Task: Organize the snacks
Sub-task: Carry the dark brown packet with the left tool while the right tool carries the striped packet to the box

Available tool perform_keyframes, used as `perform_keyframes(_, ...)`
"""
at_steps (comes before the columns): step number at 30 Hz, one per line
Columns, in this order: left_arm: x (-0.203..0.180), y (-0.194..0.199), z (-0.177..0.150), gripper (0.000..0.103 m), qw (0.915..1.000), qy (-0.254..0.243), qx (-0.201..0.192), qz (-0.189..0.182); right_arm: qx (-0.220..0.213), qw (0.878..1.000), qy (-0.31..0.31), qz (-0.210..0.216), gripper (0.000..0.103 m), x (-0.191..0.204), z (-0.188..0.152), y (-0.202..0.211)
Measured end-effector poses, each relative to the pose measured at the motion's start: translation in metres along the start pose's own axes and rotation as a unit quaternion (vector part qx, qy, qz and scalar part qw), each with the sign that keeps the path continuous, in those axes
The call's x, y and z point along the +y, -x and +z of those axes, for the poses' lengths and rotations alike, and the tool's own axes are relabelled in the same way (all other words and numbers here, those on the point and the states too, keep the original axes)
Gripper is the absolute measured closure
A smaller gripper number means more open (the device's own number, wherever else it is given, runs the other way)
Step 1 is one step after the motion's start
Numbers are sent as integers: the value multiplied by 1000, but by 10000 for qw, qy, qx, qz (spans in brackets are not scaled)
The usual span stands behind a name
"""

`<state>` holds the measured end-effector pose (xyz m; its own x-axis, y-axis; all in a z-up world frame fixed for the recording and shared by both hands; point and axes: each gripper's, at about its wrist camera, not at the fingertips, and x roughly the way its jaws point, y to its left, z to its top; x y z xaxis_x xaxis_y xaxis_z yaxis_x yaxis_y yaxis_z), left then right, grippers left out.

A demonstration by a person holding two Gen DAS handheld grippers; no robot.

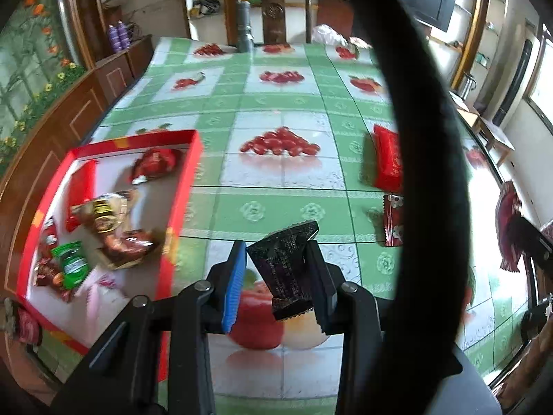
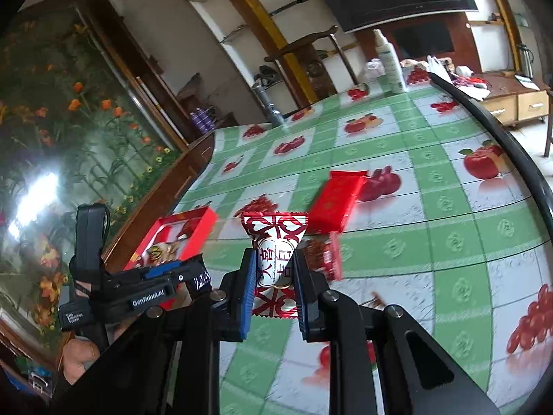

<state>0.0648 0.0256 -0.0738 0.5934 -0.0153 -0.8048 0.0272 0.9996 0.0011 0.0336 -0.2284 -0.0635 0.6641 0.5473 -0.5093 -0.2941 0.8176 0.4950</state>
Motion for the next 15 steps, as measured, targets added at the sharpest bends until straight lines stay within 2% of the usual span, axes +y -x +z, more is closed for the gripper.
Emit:
perform_keyframes(6,4,27,-4,67,9981,-4,-400,459,-34,9997,180,174,84,25,-8,2)
perform_keyframes(15,10,38,-7,67,9954,13,-599,747,-57,9987,353,367,84,50,-13,2)
